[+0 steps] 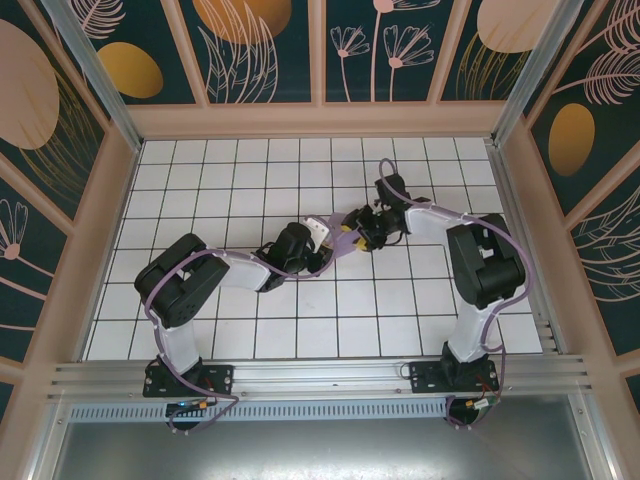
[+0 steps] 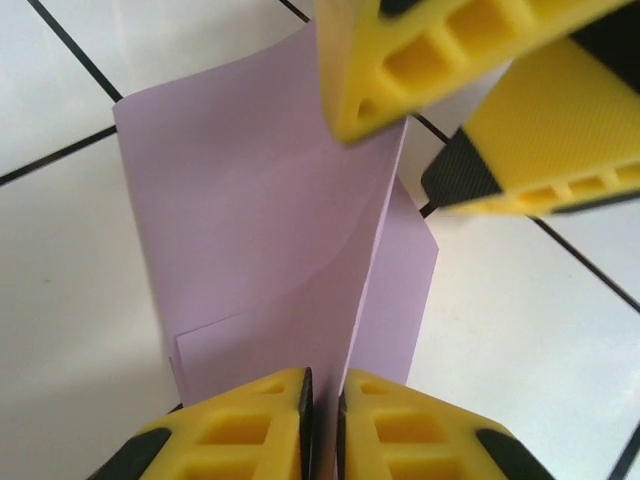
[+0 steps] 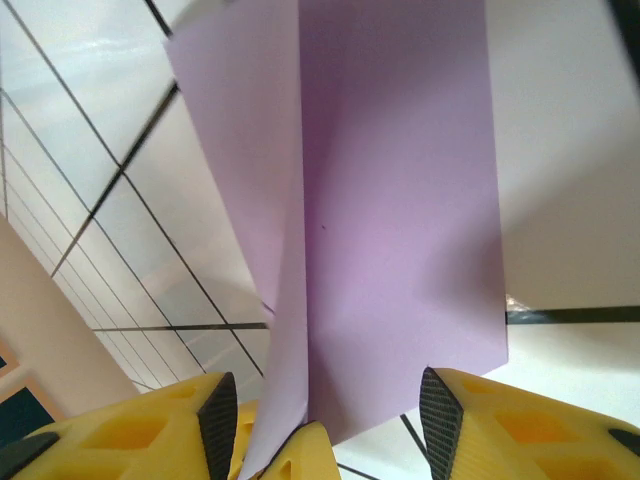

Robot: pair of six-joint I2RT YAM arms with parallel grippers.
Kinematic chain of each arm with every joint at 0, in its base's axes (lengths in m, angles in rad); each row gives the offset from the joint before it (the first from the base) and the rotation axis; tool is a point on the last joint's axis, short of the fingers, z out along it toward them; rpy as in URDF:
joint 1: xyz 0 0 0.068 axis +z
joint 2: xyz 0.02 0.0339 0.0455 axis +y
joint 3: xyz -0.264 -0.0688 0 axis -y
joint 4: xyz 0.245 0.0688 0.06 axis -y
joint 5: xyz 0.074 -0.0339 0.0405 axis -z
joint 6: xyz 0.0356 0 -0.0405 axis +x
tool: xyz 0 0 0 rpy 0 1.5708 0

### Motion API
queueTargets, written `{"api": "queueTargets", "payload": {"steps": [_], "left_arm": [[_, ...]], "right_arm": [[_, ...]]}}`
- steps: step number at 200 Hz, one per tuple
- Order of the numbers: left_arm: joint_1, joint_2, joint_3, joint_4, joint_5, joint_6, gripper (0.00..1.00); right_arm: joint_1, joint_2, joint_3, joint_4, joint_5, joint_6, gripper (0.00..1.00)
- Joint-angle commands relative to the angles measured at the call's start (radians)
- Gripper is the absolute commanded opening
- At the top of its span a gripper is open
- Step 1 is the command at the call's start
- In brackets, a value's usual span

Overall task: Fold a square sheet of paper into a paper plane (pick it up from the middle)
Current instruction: Fourth fold the wing at the center of the table.

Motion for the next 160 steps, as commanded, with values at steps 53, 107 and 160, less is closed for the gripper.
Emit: {"api": "queueTargets", "payload": {"steps": [53, 107, 160], "left_arm": [[-0.002, -0.016, -0.007, -0.018, 0.107, -0.313, 0.09], [-0.002, -0.021, -0.019, -0.001, 0.133, -0.437, 0.05], [-0.002, -0.049, -0.092, 0.102, 0.103, -0.529, 0.04]], "right_arm": [[-0.038, -0.171, -0.237, 0.34, -0.093, -0.271, 0.54], [-0.039, -0.127, -0.281, 0.409, -0.179, -0.372, 0.51], [-0.021, -0.054, -0.239, 0.395, -0.194, -0.411, 0.5]]}}
